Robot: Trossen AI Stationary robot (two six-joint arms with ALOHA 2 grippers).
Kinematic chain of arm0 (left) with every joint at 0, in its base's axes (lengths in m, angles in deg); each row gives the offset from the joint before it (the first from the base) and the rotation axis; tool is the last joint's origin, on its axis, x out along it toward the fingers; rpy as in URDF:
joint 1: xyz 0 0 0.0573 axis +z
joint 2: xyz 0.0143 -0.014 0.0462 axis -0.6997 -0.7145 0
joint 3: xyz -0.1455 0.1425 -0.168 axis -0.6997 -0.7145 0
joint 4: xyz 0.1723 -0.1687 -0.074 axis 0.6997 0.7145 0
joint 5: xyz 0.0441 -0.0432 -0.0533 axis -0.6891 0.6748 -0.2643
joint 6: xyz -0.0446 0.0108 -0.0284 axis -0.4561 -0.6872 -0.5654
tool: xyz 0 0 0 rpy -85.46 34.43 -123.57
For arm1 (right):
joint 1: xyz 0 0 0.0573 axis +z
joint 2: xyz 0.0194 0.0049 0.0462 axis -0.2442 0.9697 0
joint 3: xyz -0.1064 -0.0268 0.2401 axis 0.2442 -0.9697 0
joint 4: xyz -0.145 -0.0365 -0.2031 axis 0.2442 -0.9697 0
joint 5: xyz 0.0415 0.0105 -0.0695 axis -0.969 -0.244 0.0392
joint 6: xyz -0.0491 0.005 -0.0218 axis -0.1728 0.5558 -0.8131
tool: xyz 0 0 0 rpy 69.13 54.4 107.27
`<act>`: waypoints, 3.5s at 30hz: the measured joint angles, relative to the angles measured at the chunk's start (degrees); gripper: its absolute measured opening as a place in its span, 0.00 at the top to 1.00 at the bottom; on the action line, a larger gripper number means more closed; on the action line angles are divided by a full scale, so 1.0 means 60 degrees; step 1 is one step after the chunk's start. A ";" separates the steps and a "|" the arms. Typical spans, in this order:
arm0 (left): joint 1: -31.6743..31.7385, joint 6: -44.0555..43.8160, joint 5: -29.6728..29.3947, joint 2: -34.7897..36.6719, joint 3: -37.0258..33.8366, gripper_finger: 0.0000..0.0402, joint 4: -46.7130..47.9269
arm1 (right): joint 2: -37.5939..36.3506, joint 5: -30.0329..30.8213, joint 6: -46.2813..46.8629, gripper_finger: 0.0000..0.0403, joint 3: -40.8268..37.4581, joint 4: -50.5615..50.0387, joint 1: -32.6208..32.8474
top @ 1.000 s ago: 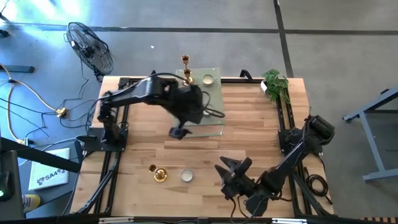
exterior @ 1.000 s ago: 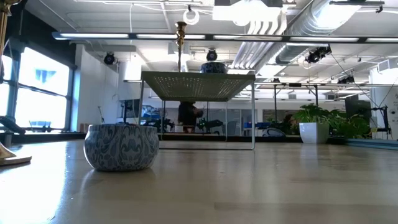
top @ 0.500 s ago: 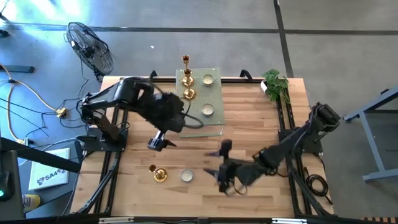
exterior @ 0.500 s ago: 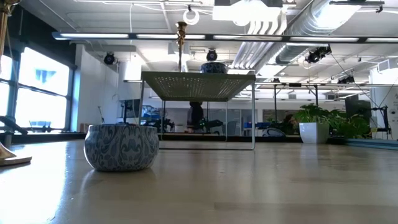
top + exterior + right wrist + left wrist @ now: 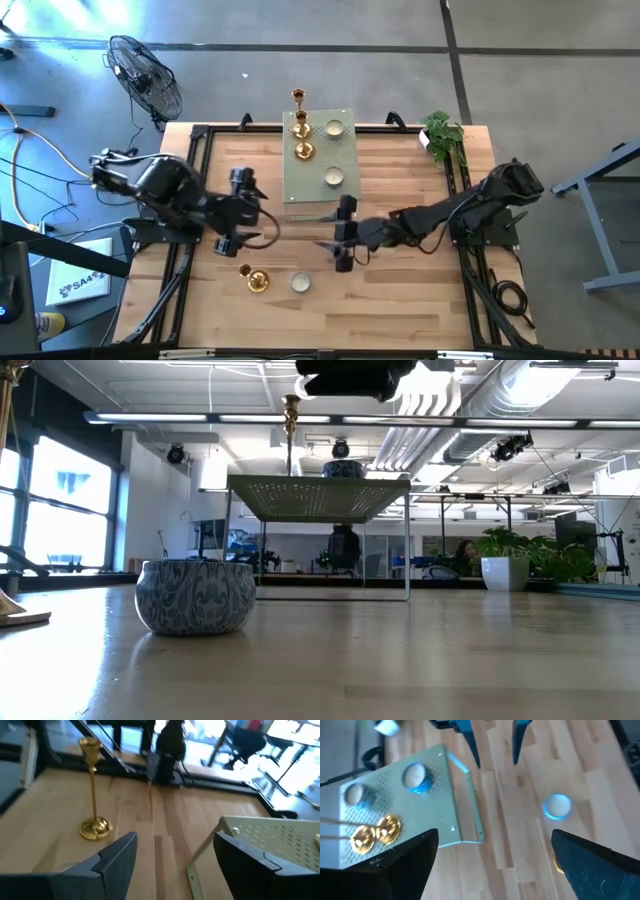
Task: Pick & Place candle stick holders
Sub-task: Put the top blue scented candle on the shelf aligned with the other blue scented candle, then put the gold candle holder on the shelf aligned with the other gold candle holders
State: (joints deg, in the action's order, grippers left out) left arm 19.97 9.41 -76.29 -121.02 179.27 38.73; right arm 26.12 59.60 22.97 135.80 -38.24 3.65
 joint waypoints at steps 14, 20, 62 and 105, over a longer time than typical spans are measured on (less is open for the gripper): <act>-0.0120 0.0063 -0.0660 0.4451 -0.5952 0.05 -0.4973 | -0.0827 -0.4108 0.1110 0.36 -0.3331 0.4941 -0.2521; -0.0119 0.0749 -0.0399 0.5813 -0.8048 0.05 -0.7316 | -0.0766 -0.4825 0.0789 0.36 -0.3254 0.5020 -0.2946; -0.0116 0.1823 -0.0965 0.6789 -1.0328 0.05 -0.9882 | -0.0752 -0.5686 0.1118 0.36 -0.3907 0.4588 -0.5562; -0.0119 0.0643 0.1451 0.6272 -1.0317 0.05 -0.8287 | -0.2242 -0.1764 -0.1801 0.36 -0.3885 0.3290 -0.0550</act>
State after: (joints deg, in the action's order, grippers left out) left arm 19.25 13.27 -67.59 -83.39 117.37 -11.00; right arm 12.67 49.01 12.17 112.49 -18.50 0.35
